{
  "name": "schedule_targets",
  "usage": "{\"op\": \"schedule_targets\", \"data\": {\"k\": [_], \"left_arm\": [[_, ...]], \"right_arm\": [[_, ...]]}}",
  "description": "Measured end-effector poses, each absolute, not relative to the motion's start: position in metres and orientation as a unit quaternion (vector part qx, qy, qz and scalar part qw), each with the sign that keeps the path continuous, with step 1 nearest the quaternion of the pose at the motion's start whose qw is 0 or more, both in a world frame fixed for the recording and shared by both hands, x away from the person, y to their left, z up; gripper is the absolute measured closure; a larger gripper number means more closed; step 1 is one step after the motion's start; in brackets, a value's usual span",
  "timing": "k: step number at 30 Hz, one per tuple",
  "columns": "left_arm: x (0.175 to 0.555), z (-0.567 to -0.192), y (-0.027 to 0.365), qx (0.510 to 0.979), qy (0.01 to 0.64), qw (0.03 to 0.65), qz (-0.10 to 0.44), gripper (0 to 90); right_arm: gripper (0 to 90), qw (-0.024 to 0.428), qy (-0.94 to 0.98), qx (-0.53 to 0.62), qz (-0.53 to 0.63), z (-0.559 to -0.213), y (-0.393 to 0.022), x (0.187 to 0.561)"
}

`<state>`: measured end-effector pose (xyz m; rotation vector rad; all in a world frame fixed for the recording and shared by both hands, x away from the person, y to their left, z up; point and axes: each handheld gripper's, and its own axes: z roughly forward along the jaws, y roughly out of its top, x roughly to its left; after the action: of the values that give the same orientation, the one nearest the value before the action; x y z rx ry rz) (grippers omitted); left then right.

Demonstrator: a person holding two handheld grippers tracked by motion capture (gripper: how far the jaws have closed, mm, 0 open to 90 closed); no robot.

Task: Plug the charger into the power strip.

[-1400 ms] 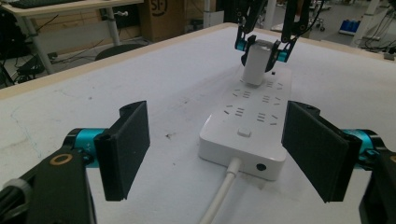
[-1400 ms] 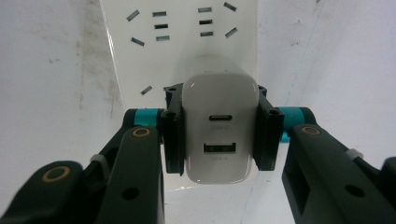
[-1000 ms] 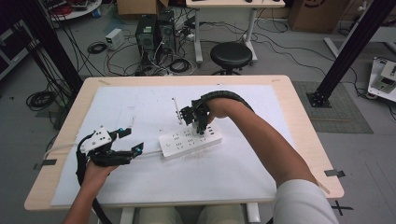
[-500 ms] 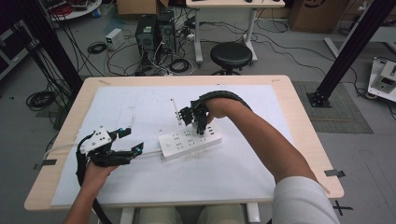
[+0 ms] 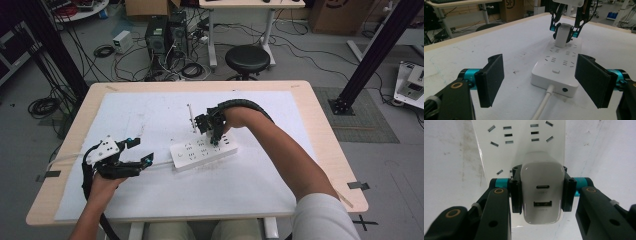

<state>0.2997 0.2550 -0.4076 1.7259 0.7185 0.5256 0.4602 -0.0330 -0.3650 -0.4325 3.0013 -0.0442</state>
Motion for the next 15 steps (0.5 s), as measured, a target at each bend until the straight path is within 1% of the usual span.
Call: {"op": "schedule_targets", "data": {"k": [3, 4, 5, 8, 10, 11, 12, 13, 15], "left_arm": [[0.299, -0.407, 0.257, 0.731, 0.308, 0.566, 0.226, 23.6], [0.298, -0.407, 0.258, 0.729, 0.31, 0.567, 0.226, 23.6], [0.298, -0.408, 0.259, 0.73, 0.31, 0.566, 0.226, 23.6], [0.298, -0.409, 0.259, 0.729, 0.312, 0.566, 0.225, 23.6], [0.298, -0.409, 0.259, 0.729, 0.312, 0.566, 0.225, 23.6], [0.298, -0.409, 0.259, 0.729, 0.311, 0.567, 0.225, 23.6], [0.298, -0.409, 0.259, 0.729, 0.311, 0.567, 0.225, 23.6], [0.298, -0.409, 0.26, 0.729, 0.311, 0.566, 0.226, 23.6], [0.297, -0.408, 0.26, 0.729, 0.31, 0.567, 0.227, 23.6]], "right_arm": [[61.8, 0.05, 0.989, -0.136, -0.006, -0.365, -0.034, 0.462], [60.2, 0.046, 0.991, -0.127, 0.003, -0.365, -0.035, 0.463], [53.9, 0.042, 0.992, -0.117, 0.01, -0.366, -0.037, 0.463], [38.6, 0.04, 0.996, -0.075, 0.035, -0.367, -0.042, 0.466], [29.8, 0.042, 0.996, -0.056, 0.055, -0.366, -0.046, 0.468], [26.7, 0.044, 0.996, -0.044, 0.064, -0.365, -0.048, 0.468], [26.7, 0.044, 0.996, -0.044, 0.064, -0.365, -0.048, 0.468], [22.9, 0.046, 0.995, -0.015, 0.087, -0.359, -0.055, 0.469], [22.8, 0.051, 0.994, -0.001, 0.1, -0.355, -0.059, 0.469]]}}
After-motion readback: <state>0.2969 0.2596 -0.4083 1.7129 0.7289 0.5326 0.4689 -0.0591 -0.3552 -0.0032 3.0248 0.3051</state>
